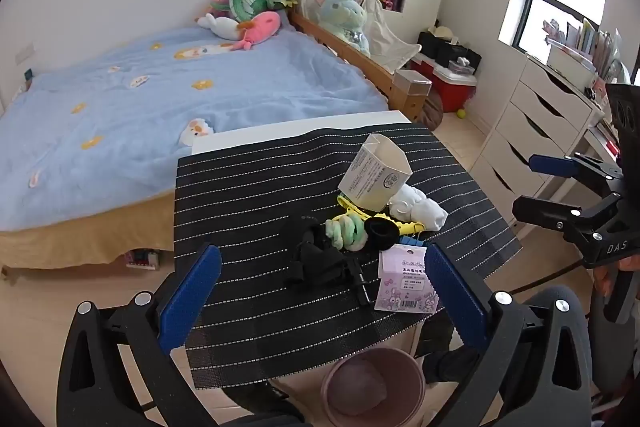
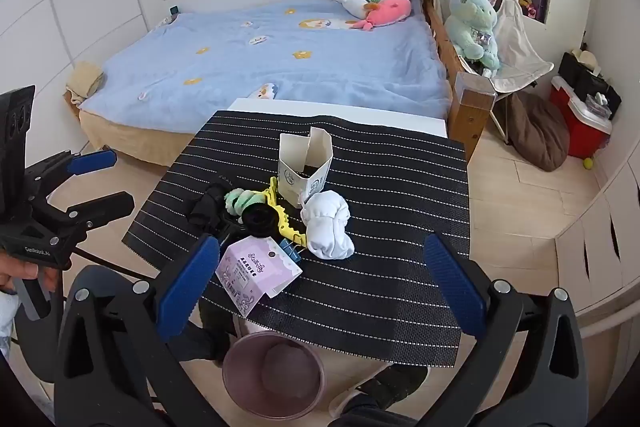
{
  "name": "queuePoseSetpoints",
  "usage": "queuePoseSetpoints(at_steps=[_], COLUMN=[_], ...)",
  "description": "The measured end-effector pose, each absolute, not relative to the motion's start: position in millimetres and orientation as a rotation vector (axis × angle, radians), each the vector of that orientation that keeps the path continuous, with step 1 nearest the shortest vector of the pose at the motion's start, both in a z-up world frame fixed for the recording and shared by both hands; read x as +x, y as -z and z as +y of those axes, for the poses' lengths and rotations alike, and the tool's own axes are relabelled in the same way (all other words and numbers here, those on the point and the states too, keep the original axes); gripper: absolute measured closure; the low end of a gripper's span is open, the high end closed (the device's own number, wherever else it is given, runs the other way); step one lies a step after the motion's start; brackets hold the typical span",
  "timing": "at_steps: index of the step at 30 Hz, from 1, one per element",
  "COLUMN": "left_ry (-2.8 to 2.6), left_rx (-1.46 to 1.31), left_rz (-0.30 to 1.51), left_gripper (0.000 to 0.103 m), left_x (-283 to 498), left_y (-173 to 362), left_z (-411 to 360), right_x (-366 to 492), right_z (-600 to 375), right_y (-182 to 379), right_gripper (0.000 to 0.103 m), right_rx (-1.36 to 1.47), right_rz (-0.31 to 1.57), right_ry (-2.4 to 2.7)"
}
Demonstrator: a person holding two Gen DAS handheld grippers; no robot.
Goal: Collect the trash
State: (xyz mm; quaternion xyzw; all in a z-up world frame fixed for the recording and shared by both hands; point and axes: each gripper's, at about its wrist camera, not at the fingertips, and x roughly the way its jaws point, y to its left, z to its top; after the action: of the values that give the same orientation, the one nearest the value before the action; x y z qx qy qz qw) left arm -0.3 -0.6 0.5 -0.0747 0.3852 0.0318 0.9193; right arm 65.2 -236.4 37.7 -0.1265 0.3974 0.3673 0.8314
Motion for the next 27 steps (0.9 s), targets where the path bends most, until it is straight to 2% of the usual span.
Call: queuePoseSetpoints(at_steps=[5, 27], left_ry=[-0.123, -0.124], left_rx=[-0.080, -0.122], left_rz=[0.821, 0.829], left_gripper=[0.005, 0.005], left_x=[4, 3], left_y=[6, 8], left_z=[-9, -2], right_x=[62, 61], right_z=[-233, -237], right_y=[-37, -28], right_gripper=[0.003, 0.003], right_rx=[-0.308, -0.291], right_rz=[0.829, 0.859], right_ry=[-0.750, -0.736])
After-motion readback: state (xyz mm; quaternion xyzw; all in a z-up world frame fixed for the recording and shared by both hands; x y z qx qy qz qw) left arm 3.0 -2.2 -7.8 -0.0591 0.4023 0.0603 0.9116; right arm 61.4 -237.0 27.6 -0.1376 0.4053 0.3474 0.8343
